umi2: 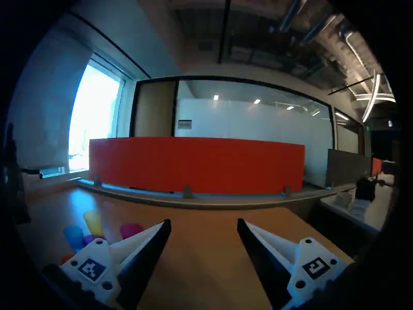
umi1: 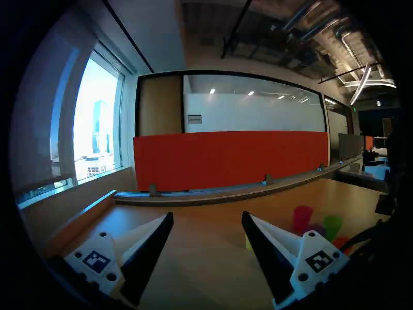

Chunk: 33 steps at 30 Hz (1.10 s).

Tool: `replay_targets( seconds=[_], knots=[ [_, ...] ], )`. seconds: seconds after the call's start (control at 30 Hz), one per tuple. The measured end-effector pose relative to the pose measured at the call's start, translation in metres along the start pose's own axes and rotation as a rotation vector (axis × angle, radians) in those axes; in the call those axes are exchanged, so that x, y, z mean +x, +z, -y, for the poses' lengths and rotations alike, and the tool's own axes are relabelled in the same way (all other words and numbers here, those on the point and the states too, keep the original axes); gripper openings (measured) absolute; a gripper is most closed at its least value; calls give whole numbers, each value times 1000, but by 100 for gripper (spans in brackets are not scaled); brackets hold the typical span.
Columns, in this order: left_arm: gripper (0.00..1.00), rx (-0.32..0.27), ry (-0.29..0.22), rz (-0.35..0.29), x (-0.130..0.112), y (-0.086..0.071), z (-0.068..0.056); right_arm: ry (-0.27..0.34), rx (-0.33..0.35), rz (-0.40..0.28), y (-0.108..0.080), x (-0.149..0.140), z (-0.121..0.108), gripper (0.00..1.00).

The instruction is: Pour water

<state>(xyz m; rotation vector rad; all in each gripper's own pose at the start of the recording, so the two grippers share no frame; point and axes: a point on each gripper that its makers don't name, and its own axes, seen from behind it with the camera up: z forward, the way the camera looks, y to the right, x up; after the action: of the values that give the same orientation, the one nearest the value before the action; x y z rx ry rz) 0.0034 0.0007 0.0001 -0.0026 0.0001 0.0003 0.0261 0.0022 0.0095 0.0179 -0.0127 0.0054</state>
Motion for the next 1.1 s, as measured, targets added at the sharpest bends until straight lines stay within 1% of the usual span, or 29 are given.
replay_targets(
  seconds=[0.17,0.37,0.5,0.67,0.77,0.87,0.97,1.1],
  knots=[
    [98,-30,3,1,26,0,-6,4,35,-6,3,32,6,99],
    [98,-65,19,-2,55,3,-12,5,93,-10,4,64,20,99],
    [98,-99,34,0,65,5,-20,6,115,-12,5,71,24,99],
    [98,-136,34,16,66,7,-28,1,139,1,6,71,31,99],
    [98,-158,26,19,67,8,-31,-4,178,13,6,71,38,99],
    [98,-188,23,16,68,9,-34,-8,238,18,4,74,49,99],
    [98,-222,19,10,70,10,-40,0,310,19,1,77,62,99],
    [98,-274,1,11,70,10,-48,26,402,19,-3,83,77,99]
  ],
)
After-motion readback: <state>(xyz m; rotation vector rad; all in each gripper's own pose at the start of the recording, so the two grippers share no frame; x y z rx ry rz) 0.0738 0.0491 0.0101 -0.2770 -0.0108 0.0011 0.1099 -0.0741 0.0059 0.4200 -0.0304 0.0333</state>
